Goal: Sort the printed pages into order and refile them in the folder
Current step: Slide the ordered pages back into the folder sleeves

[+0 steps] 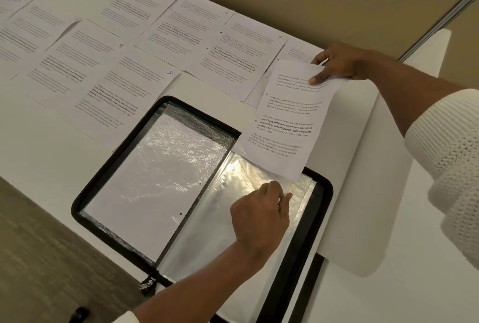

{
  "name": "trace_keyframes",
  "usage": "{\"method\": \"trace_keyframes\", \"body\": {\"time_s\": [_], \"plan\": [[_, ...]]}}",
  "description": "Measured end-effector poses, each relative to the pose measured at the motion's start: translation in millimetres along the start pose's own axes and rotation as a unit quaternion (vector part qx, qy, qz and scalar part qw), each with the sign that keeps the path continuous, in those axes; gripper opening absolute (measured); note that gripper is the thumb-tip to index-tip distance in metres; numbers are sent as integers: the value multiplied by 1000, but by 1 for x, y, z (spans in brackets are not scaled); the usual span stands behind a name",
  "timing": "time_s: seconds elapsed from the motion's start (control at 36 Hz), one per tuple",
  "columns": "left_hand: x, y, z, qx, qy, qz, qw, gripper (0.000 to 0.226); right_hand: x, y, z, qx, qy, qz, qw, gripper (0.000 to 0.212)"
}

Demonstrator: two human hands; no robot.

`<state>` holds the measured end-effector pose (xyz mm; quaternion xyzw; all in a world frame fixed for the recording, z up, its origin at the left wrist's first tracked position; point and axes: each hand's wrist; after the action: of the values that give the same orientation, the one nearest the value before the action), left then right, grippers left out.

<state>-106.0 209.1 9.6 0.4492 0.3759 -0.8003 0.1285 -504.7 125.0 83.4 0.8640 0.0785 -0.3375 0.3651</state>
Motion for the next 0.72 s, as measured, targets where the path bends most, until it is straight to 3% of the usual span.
{"method": "trace_keyframes", "body": {"time_s": [0.72], "plan": [[10, 1, -4, 67, 28, 50, 996, 28, -1, -2, -13, 70, 12, 10, 997, 25]]}}
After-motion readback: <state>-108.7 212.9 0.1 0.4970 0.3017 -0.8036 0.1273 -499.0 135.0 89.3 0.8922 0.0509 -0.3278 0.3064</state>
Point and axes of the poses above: each hand's wrist, its own z-axis towards the middle knuckle, its own x-axis out of the palm, y = z × x, and after that the axes turned 5 degrees about -y, right-handed
